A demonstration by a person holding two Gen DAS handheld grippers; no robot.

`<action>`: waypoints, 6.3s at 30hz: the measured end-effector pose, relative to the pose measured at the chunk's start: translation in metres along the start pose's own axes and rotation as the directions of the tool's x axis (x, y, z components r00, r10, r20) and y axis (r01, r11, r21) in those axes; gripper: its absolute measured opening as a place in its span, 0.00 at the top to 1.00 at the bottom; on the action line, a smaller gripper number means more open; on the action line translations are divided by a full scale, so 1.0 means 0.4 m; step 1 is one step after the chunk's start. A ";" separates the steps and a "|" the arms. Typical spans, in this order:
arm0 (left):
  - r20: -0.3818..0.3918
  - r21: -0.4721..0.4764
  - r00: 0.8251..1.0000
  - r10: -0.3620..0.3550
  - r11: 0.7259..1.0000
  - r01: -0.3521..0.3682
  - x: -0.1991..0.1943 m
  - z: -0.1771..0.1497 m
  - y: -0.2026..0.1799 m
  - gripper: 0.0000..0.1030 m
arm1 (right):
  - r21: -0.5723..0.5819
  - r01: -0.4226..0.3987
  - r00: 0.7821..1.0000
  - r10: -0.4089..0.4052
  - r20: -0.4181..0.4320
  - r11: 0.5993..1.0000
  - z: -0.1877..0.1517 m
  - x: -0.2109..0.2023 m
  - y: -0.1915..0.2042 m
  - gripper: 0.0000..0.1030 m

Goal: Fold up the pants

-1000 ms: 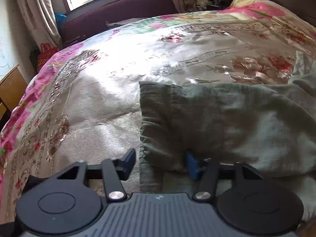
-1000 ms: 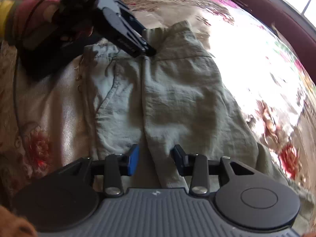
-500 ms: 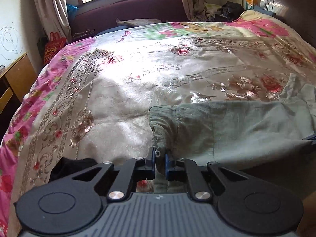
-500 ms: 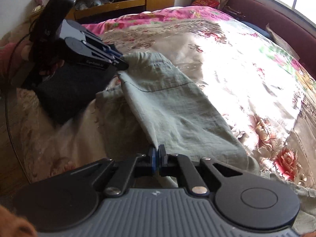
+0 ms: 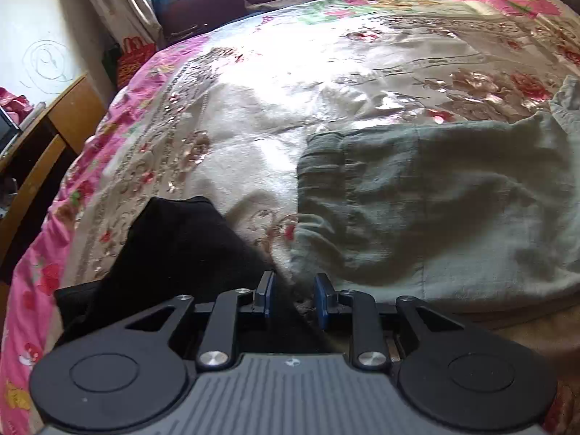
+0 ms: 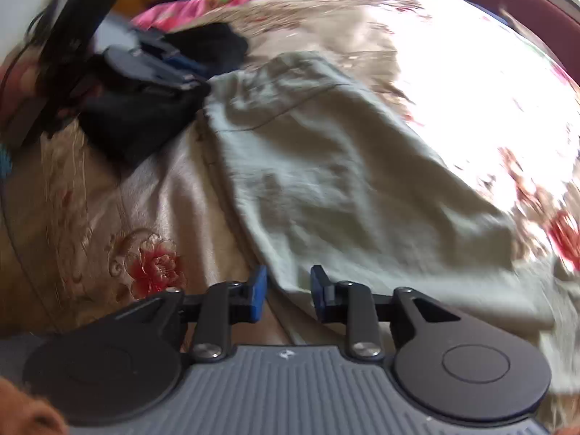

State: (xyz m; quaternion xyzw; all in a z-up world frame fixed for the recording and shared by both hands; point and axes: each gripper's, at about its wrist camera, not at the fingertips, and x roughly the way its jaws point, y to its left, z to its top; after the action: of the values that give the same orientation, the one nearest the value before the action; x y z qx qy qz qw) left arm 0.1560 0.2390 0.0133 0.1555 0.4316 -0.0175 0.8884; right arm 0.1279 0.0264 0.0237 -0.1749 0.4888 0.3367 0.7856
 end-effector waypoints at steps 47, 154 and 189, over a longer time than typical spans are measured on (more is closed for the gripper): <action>0.013 0.328 0.924 -0.383 0.874 0.358 -0.144 0.253 -0.727 0.53 | 0.918 -0.271 0.874 -0.326 0.361 0.291 -0.457 -0.536 -0.899 0.97; -0.057 0.613 0.918 -0.393 0.712 0.343 -0.217 0.069 -0.794 0.79 | 0.949 -0.163 0.869 -0.495 0.008 -0.270 -0.971 -0.386 -0.736 0.75; -0.010 0.287 0.998 -0.054 0.956 0.055 -0.037 0.009 -0.382 0.63 | 0.761 -0.089 0.994 0.008 0.109 0.642 -0.045 0.073 -0.593 0.86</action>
State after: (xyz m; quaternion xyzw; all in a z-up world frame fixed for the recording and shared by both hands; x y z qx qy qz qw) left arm 0.1242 0.0910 -0.0130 0.2707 0.4297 -0.1042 0.8551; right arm 0.2909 -0.1429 -0.0236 0.2026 0.5514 0.1276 0.7991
